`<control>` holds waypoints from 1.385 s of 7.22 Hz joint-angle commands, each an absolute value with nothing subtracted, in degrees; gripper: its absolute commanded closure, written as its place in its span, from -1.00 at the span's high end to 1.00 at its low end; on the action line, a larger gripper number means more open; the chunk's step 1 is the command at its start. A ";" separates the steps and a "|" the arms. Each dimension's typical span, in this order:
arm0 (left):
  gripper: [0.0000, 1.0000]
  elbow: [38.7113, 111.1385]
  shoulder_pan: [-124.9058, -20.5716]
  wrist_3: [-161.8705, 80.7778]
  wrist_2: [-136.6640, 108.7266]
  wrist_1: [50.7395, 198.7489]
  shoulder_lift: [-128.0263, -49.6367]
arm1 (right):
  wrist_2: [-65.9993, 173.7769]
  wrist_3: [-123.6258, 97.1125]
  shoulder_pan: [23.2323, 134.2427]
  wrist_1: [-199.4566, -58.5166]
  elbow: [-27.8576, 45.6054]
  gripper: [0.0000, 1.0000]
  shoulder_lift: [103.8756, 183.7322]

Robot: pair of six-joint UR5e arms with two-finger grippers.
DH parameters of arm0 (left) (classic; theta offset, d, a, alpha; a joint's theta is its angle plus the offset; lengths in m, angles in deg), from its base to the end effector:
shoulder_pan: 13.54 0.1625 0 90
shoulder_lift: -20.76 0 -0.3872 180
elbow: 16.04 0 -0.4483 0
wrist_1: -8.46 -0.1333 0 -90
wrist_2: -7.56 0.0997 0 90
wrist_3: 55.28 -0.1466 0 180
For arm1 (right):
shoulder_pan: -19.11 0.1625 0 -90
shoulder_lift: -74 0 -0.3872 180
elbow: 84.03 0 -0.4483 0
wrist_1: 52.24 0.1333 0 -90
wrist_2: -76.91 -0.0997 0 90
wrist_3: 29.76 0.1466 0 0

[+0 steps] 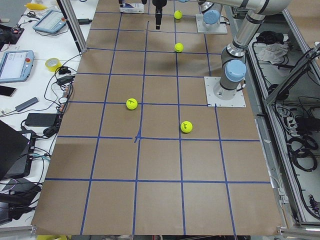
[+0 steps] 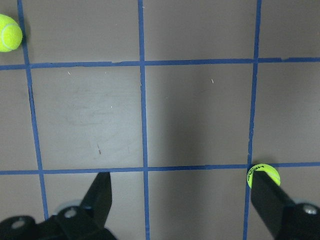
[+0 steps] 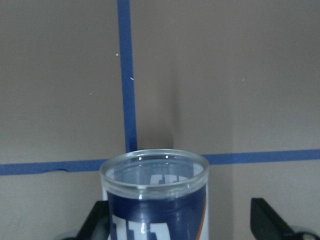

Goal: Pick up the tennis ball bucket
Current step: 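Close the right gripper on the can's top and lift it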

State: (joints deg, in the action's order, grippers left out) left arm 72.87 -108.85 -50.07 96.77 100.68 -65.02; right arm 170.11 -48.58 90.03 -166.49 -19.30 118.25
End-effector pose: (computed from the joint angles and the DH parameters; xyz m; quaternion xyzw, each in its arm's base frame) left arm -0.1834 -0.5106 0.4491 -0.0011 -0.9996 0.0262 0.0093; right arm -0.1454 -0.8030 0.1363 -0.0032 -0.9991 0.0220 0.0371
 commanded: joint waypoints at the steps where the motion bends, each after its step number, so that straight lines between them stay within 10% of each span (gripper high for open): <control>1: 1.00 72.90 -108.82 -50.09 96.77 100.66 -65.02 | 169.46 -49.45 89.86 -167.20 -19.08 1.00 116.98; 5: 1.00 72.73 -108.82 -50.00 96.77 100.31 -65.02 | 167.70 -49.27 89.86 -167.55 -18.99 0.76 115.57; 7: 1.00 72.90 -108.20 -50.09 96.68 100.31 -65.02 | 168.40 -49.27 89.86 -167.38 -19.08 -0.16 116.09; 10: 1.00 72.90 -108.20 -50.44 96.60 100.22 -65.02 | 167.44 -50.58 91.17 -166.32 -18.38 -0.18 119.69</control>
State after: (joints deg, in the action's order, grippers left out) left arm 72.89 -108.23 -50.28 96.66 100.25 -65.02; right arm 167.71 -49.83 90.53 -166.74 -18.81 118.20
